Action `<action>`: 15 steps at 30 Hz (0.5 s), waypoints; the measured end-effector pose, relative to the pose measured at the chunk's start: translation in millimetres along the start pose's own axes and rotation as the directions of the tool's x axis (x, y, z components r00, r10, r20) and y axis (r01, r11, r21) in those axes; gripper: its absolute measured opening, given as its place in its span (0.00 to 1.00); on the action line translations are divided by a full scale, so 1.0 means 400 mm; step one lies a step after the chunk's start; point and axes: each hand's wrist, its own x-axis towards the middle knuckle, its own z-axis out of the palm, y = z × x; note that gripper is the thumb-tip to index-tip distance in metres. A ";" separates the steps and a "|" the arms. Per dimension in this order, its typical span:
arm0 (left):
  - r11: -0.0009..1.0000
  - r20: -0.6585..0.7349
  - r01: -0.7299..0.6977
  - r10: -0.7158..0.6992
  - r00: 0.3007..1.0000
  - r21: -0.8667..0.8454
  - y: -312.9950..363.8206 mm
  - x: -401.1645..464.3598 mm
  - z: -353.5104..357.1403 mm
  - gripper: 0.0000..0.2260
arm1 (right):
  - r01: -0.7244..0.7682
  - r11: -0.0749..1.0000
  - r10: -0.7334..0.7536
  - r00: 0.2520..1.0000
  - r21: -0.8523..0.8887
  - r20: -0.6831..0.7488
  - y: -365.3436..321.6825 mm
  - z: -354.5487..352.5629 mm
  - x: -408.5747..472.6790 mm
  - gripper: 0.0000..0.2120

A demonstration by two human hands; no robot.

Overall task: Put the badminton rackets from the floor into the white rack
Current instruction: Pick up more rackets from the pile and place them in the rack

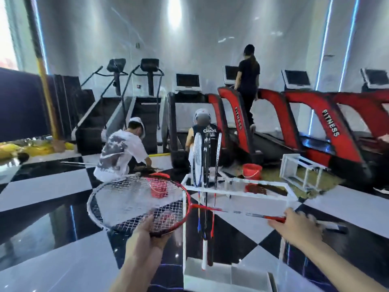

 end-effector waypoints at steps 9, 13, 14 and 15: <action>0.957 0.123 -0.259 0.243 0.962 0.133 0.107 -0.066 0.259 0.06 | -0.044 0.933 0.040 0.999 0.358 0.019 -0.113 -0.081 0.182 0.47; 0.847 0.199 -0.460 0.418 0.886 0.268 0.104 -0.088 0.324 0.08 | -0.009 0.881 -0.017 0.999 0.473 0.051 -0.150 -0.082 0.233 0.40; 0.818 0.189 -0.488 0.450 0.873 0.304 0.099 -0.090 0.336 0.09 | 0.004 0.862 -0.040 0.997 0.506 0.060 -0.155 -0.075 0.240 0.40; 0.800 0.179 -0.505 0.472 0.863 0.324 0.088 -0.074 0.347 0.10 | 0.031 0.842 -0.062 0.997 0.539 0.041 -0.158 -0.049 0.268 0.41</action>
